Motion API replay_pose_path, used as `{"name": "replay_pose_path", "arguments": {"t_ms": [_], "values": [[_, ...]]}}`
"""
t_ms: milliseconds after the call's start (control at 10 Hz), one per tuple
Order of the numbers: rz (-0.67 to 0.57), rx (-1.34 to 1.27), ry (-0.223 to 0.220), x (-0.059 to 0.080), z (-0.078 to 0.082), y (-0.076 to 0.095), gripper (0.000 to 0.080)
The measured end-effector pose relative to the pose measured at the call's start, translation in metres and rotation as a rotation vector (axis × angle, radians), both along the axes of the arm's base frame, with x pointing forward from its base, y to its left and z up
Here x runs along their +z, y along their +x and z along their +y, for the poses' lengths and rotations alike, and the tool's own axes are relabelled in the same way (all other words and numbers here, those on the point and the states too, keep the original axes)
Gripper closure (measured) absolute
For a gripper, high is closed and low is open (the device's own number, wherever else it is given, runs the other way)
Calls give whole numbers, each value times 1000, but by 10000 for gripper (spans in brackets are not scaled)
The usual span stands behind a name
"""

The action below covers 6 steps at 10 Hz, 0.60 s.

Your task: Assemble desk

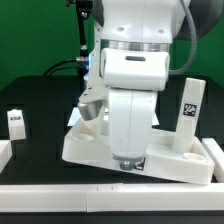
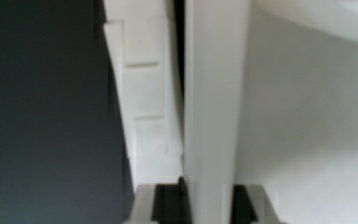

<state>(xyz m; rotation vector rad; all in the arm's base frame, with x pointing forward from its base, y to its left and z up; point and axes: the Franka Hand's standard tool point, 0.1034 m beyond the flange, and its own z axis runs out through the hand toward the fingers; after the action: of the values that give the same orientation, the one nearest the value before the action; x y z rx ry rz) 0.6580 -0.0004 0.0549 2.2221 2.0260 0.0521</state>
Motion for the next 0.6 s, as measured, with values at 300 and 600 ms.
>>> {"name": "replay_pose_path", "arguments": {"t_ms": [300, 600], "values": [[-36, 37, -9, -8, 11, 3, 744], [-56, 62, -13, -24, 0, -18, 744]]}}
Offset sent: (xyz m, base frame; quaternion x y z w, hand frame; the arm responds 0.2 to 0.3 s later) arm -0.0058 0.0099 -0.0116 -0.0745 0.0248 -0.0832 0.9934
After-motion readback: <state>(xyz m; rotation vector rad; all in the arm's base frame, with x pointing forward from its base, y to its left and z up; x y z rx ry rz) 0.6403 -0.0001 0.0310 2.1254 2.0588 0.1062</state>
